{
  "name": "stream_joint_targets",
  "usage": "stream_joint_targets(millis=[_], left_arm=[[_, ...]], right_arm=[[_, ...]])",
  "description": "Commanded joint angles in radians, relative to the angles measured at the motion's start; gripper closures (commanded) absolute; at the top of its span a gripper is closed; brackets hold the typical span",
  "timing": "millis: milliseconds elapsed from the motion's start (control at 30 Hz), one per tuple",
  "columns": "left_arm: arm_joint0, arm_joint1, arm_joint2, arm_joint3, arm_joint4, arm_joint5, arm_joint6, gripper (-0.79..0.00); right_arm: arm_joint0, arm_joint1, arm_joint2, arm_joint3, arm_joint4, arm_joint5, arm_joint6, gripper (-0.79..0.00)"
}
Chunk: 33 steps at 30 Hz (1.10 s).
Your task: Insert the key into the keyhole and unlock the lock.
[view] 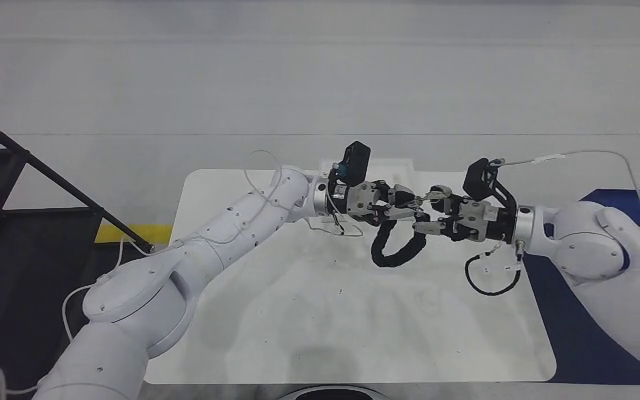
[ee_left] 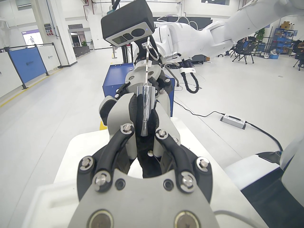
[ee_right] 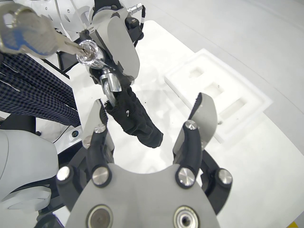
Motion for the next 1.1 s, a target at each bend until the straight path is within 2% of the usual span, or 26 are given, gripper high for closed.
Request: stream_joint_targets(millis=[0, 433, 633, 733, 900, 1067], left_arm=[[0.003, -0.001, -0.009, -0.001, 0.006, 0.000, 0.000, 0.000], [0.034, -0.001, -0.089, 0.004, 0.045, 0.005, 0.005, 0.000], [0.046, 0.012, -0.137, 0.035, 0.111, 0.044, 0.014, 0.000], [0.056, 0.024, -0.156, 0.057, 0.154, 0.066, -0.030, 0.000], [0.081, 0.047, -0.183, 0.093, 0.205, 0.110, -0.187, 0.000], [0.121, 0.066, -0.210, 0.093, 0.191, 0.104, -0.336, 0.000]], right_arm=[[0.003, -0.002, 0.000, -0.001, -0.005, -0.005, 0.004, 0.000], [0.002, -0.011, 0.021, -0.005, -0.032, -0.057, 0.022, 0.000], [-0.004, -0.008, 0.035, 0.004, -0.077, -0.040, 0.078, 0.000], [-0.006, -0.006, 0.042, 0.005, -0.119, -0.033, 0.106, 0.000], [-0.008, -0.007, 0.035, 0.009, -0.202, -0.021, 0.154, 0.000], [0.004, -0.017, -0.010, 0.006, -0.267, -0.012, 0.201, 0.000]])
